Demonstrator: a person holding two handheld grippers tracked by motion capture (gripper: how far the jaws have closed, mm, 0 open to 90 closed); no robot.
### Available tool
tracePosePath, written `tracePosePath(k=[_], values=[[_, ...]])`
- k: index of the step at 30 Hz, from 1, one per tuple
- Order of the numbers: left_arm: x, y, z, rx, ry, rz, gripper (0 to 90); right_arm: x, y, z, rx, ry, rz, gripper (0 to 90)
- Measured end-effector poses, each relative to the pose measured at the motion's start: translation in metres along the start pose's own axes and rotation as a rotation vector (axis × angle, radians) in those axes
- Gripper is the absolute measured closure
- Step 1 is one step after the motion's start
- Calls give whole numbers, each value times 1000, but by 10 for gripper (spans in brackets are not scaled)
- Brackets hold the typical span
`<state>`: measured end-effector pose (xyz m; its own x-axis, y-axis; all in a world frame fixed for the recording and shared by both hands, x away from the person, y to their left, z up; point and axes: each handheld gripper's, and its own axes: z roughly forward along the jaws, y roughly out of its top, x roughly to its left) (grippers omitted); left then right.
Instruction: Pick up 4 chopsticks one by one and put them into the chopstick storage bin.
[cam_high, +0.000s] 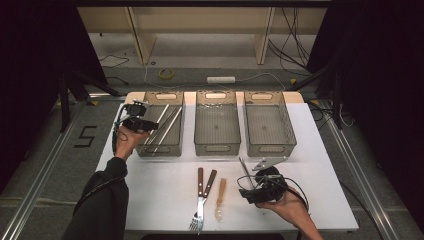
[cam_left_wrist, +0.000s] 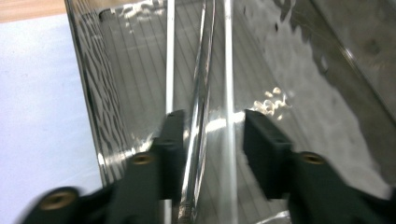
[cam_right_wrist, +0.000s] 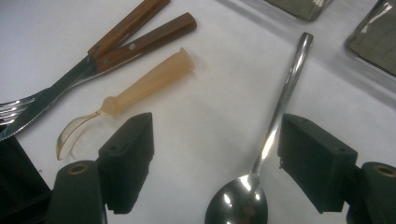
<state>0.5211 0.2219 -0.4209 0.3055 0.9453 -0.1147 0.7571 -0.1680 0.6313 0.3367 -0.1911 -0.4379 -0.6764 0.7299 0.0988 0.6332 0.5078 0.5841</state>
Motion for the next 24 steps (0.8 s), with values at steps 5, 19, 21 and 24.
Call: tracePosePath(k=[5, 19, 21, 24], values=[[-5, -1, -10, -13, -35, 10, 423, -2, 0, 0, -2, -4, 3, 281], [-29, -33, -55, -120, -192, 13, 270, -5, 1, 2, 2, -16, 6, 295], [-32, -37, -57, -128, -209, 14, 248, -5, 1, 2, 1, -18, 7, 295], [-36, -43, -58, -131, -236, 10, 233, -5, 0, 4, 7, -25, 11, 295]])
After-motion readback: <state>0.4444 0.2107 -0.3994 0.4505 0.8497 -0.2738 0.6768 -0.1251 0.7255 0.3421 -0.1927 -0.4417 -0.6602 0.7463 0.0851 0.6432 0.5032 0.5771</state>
